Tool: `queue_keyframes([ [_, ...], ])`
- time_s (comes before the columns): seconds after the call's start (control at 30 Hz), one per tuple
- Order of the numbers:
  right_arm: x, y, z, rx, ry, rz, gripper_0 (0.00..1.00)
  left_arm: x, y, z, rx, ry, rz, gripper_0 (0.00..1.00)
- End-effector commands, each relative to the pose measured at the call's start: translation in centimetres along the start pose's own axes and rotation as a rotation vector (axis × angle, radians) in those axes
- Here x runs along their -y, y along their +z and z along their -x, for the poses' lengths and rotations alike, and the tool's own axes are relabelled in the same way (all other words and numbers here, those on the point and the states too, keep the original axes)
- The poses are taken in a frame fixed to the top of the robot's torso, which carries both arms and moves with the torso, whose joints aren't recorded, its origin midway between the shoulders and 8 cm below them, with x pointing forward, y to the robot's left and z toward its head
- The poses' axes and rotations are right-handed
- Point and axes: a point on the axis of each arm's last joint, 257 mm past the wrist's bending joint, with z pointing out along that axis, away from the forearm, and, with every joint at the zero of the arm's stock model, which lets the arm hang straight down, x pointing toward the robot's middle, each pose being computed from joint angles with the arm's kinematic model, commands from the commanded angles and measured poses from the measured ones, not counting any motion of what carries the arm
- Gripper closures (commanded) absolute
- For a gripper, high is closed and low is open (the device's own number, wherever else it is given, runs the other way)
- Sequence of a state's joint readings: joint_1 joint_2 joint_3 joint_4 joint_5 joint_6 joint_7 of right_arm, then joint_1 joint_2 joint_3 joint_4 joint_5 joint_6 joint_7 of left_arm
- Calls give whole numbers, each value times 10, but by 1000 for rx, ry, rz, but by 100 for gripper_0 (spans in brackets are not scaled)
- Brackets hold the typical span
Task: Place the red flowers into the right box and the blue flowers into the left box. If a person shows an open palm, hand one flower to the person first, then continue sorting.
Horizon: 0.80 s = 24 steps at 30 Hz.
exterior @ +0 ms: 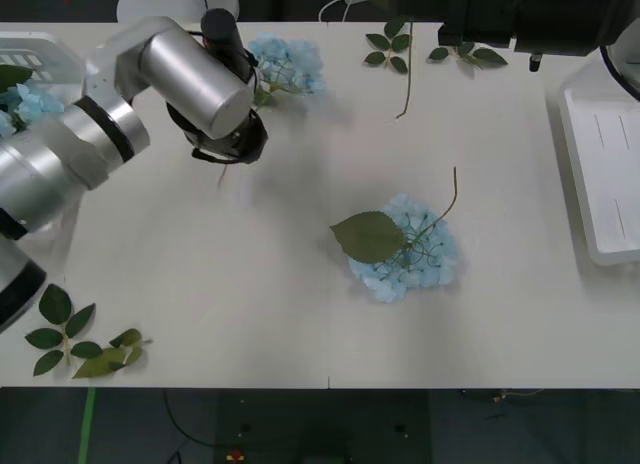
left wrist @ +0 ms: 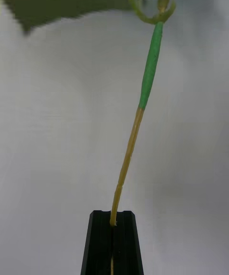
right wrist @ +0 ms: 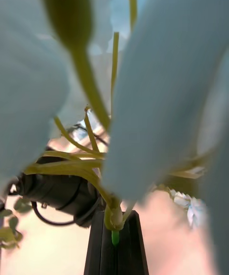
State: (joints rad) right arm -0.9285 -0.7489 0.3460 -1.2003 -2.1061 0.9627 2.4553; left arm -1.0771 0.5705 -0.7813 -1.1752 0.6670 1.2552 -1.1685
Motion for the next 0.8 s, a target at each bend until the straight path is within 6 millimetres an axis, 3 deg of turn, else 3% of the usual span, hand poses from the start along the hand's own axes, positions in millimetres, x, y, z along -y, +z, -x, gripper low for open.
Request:
queue_keyframes([
  [0.03, -43, 22, 46, 80, -57, 96, 100, -107, -63, -9, -41, -17, 123, 100],
  [0.1, -48, 28, 48, 94, -54, 106, 100, -136, -83, -17, -69, -23, 164, 100],
  [0.2, -62, 46, 51, 129, -30, 134, 100, -197, -122, -41, -128, -49, 240, 100],
  [0.43, -94, 98, 48, 190, 3, 164, 100, -306, -183, -97, -192, -170, 339, 100],
  [0.6, -115, 131, 46, 217, 5, 173, 100, -372, -206, -145, -224, -256, 472, 100],
  [0.8, -133, 156, 47, 244, 2, 177, 100, -413, -207, -183, -198, -329, 538, 100],
])
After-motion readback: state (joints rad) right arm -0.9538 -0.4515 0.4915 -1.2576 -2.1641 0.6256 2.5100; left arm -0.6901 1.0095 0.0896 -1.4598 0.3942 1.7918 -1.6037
